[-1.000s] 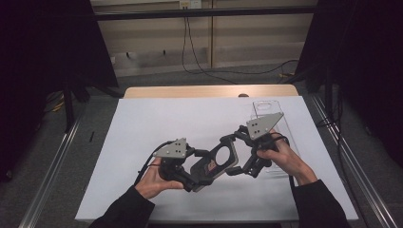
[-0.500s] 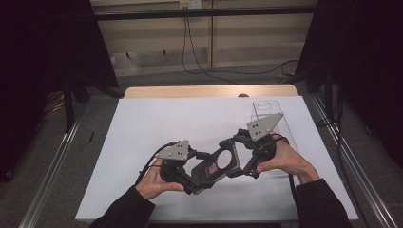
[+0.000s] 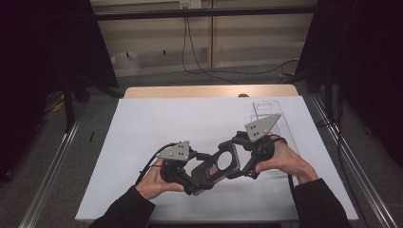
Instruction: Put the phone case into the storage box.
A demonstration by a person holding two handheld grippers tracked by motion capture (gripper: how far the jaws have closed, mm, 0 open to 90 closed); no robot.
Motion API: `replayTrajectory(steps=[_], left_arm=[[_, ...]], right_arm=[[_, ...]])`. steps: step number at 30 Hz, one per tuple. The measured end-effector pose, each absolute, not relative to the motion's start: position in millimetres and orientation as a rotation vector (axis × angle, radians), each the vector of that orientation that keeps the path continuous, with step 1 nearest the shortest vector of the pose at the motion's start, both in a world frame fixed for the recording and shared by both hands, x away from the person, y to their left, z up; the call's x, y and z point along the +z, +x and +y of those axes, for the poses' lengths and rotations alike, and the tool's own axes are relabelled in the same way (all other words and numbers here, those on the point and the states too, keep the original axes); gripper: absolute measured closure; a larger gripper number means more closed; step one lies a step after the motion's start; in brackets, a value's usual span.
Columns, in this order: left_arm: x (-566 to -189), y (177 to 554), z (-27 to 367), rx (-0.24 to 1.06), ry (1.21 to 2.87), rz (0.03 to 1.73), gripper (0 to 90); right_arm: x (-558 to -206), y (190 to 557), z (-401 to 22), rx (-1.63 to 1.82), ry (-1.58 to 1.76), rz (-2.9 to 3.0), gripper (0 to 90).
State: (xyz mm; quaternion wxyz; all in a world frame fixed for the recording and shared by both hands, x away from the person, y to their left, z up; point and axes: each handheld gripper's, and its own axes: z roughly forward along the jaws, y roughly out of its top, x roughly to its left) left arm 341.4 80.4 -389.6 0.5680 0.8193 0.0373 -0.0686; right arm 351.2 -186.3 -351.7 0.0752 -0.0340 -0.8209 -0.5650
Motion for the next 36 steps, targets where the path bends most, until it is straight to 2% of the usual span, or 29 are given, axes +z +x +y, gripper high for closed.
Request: replayTrajectory(steps=[23,32,36], left_arm=[[-392,346,83,-0.152,1.925,0.133,11.1],[-393,349,84,-0.121,1.939,0.182,3.2],[-392,350,85,-0.113,1.941,0.210,2.6]], right_arm=[[-353,354,-185,-1.718,-0.154,-2.474,11.8],[-352,356,-193,-1.738,-0.213,-2.491,11.8],[-352,358,-196,-1.744,-0.248,-2.504,11.8]])
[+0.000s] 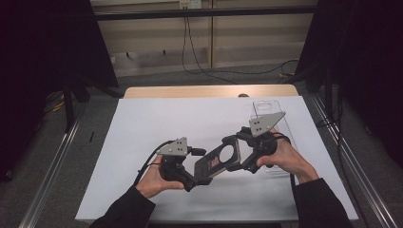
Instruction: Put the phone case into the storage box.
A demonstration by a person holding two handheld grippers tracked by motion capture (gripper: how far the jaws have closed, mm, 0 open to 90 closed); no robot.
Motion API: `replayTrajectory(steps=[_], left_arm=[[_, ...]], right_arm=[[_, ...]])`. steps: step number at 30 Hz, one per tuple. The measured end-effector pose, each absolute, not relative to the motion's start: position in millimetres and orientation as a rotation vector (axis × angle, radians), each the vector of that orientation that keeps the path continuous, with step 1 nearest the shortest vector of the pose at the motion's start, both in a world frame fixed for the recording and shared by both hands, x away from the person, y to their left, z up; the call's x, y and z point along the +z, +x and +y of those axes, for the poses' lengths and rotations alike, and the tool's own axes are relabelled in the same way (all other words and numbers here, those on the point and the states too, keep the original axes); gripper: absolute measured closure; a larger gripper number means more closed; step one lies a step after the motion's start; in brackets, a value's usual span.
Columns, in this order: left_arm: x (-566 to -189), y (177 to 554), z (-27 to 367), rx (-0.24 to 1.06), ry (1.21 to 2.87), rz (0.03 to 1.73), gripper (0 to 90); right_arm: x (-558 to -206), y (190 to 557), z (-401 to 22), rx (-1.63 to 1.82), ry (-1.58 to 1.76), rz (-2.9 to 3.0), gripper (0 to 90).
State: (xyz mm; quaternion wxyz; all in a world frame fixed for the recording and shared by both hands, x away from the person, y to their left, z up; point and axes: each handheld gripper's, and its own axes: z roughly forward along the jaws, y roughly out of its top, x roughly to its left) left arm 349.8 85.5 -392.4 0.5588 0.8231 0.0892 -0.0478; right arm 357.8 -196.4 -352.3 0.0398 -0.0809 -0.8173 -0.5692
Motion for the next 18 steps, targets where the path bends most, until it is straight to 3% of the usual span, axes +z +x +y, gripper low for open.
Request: replayTrajectory(steps=[18], left_arm=[[-393,354,112,0.119,1.939,0.403,2.9]], right_arm=[[-352,363,-209,-1.776,-0.386,-2.566,11.7]])
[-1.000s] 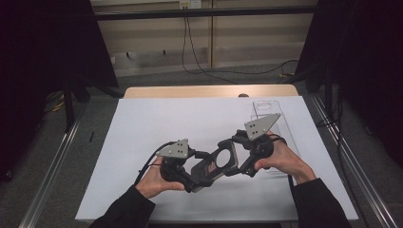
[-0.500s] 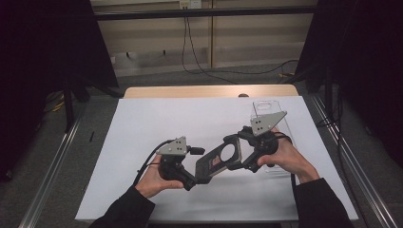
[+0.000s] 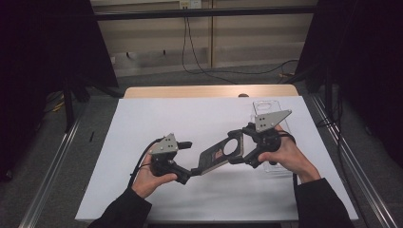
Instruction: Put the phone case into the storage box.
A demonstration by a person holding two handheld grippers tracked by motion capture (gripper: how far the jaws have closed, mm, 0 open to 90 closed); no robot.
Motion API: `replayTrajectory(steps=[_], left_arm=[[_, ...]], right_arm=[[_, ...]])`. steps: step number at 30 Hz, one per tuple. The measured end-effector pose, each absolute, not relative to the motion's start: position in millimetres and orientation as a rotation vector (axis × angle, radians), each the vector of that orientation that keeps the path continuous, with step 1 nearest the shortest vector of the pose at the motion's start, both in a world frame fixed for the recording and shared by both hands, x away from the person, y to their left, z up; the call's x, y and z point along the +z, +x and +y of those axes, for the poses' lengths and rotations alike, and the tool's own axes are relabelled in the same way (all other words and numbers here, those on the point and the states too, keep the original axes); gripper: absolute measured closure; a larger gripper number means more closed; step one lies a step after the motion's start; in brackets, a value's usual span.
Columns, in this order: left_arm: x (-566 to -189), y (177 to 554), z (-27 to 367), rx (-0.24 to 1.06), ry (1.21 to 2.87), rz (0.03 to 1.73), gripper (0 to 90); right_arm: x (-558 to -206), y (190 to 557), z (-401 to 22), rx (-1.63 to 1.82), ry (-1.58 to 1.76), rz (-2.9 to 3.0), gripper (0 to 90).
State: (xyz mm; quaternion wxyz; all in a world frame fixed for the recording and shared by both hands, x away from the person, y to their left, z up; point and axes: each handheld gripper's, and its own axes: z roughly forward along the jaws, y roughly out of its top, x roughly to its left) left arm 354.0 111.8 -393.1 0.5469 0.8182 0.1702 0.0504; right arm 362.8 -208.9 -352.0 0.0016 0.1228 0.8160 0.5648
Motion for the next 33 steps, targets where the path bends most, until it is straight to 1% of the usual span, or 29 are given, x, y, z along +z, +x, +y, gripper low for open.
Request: replayTrajectory(steps=[2,5,10,15,25,27,33], left_arm=[[-393,354,117,0.144,1.916,0.435,2.9],[-393,353,127,0.157,1.886,0.426,3.3],[-395,352,139,0.207,1.860,0.471,2.5],[-399,349,149,0.298,1.836,0.551,1.5],[-408,337,177,0.405,1.790,0.695,1.6],[-409,336,183,0.440,1.784,0.711,1.8],[-411,331,199,0.482,1.751,0.733,1.7]], right_arm=[[-353,363,-210,1.770,0.399,2.558,11.7],[-354,365,-210,1.749,0.424,2.560,11.7],[-355,365,-211,1.729,0.468,2.554,11.7],[-354,365,-215,1.727,0.499,2.525,11.7],[-353,363,-229,1.732,0.596,2.451,11.7],[-354,362,-230,1.725,0.610,2.442,11.7],[-355,360,-235,1.699,0.670,2.419,11.6]])
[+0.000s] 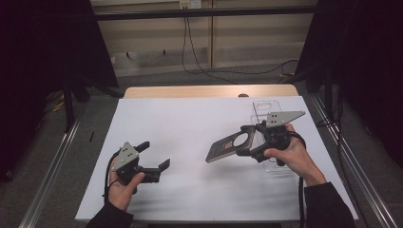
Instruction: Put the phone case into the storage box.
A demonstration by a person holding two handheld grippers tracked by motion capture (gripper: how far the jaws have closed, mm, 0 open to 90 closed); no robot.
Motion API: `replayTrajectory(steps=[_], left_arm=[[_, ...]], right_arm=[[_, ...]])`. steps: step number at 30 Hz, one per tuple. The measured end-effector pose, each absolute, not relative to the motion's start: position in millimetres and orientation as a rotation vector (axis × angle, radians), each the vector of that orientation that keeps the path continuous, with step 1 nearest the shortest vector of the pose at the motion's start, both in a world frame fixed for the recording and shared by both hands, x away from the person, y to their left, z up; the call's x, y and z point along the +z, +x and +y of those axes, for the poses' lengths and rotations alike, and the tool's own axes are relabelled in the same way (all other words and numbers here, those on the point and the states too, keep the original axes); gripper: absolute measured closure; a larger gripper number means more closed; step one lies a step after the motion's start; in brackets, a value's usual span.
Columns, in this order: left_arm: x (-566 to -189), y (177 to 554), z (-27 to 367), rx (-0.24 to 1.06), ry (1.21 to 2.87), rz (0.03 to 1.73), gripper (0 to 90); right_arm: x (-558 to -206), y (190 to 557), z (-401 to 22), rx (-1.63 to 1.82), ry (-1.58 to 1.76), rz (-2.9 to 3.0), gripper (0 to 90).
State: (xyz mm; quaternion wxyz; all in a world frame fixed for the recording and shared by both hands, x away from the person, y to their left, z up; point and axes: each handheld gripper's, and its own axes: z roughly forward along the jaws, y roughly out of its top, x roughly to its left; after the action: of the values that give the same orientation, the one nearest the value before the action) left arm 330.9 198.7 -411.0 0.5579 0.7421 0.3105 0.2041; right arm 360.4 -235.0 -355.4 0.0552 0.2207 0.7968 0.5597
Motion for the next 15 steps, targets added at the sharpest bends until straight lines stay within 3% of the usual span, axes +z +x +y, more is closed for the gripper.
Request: replayTrajectory(steps=[15], left_arm=[[-419,315,224,0.568,1.578,0.864,1.7]], right_arm=[[-349,352,-254,1.704,0.801,2.295,11.6]])
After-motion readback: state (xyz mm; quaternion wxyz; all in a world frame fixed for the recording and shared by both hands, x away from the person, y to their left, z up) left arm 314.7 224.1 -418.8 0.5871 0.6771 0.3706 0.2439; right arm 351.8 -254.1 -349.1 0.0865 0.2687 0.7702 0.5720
